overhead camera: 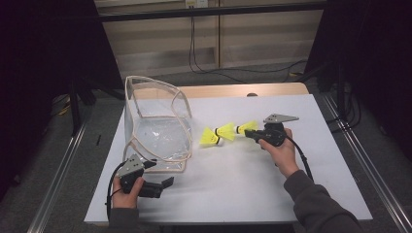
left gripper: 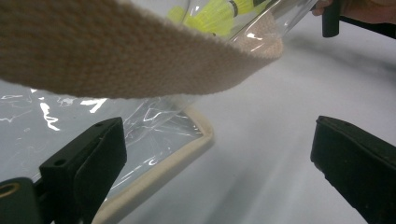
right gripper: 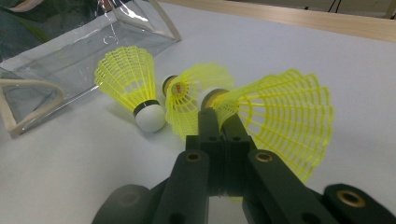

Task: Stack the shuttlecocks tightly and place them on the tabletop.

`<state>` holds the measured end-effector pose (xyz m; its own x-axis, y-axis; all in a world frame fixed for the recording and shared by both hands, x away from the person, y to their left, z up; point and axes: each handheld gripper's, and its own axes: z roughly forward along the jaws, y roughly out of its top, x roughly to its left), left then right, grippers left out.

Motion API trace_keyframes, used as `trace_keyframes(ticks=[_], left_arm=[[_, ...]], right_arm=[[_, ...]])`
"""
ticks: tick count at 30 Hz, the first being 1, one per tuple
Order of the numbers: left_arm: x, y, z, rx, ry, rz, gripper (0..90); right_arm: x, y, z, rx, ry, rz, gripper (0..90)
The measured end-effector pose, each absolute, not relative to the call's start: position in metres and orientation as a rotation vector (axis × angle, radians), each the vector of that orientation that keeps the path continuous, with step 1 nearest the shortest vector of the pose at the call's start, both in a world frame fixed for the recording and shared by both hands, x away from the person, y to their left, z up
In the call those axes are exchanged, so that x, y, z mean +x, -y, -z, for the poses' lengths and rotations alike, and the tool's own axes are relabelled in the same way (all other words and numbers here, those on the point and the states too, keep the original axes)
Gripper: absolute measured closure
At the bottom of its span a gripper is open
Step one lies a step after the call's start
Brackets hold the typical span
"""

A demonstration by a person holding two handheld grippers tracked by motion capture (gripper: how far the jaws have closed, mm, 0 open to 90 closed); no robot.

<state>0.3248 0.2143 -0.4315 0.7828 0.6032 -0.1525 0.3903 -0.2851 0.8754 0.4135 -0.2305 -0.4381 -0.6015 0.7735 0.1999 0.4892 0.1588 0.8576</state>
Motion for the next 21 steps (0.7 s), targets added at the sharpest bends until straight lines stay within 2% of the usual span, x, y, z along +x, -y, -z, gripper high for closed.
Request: trace_keyframes(ticks=[21], left_arm=[[0.325, -0.214, 0.432, 1.914, -0.753, -0.250, 3.6]], right_arm=[[0.419, 0.219, 0.442, 1.216, -2.176, -1.412, 89.6]])
